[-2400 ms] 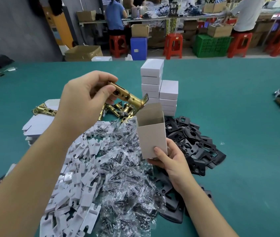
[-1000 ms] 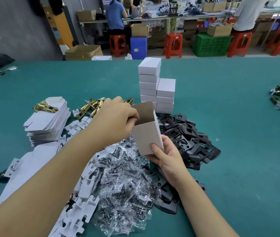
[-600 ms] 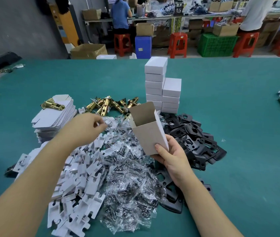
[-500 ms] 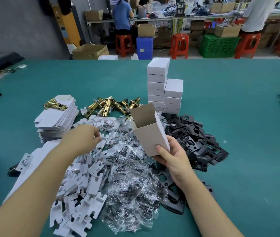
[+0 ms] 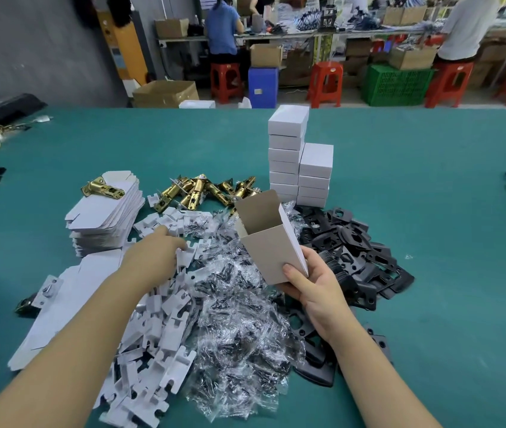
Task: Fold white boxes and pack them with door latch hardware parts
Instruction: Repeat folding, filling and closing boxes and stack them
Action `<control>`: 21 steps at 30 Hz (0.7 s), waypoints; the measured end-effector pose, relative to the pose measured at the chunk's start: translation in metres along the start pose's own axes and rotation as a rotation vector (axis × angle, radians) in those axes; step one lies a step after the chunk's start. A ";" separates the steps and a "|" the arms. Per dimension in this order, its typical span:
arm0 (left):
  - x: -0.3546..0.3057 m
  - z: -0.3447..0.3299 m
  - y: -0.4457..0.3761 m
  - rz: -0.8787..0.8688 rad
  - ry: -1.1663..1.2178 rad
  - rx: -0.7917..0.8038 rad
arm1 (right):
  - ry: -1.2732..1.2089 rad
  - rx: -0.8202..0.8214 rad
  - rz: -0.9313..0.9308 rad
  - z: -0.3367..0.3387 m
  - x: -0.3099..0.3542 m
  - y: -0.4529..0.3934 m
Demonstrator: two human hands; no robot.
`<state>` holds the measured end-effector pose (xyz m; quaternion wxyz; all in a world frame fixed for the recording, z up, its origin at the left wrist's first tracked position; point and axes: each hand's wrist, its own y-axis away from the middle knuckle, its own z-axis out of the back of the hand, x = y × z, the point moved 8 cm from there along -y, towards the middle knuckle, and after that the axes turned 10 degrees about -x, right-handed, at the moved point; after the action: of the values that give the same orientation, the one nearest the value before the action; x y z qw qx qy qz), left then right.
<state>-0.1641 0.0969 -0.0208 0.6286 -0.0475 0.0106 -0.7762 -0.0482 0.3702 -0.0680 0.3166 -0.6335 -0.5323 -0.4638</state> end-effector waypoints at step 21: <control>-0.086 0.177 0.045 -0.265 0.685 -0.350 | -0.007 -0.013 -0.013 0.002 -0.004 -0.002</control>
<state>-0.0874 0.1788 0.1472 0.4655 0.1065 0.3452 -0.8080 -0.0500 0.3711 -0.0731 0.3078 -0.6336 -0.5344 -0.4671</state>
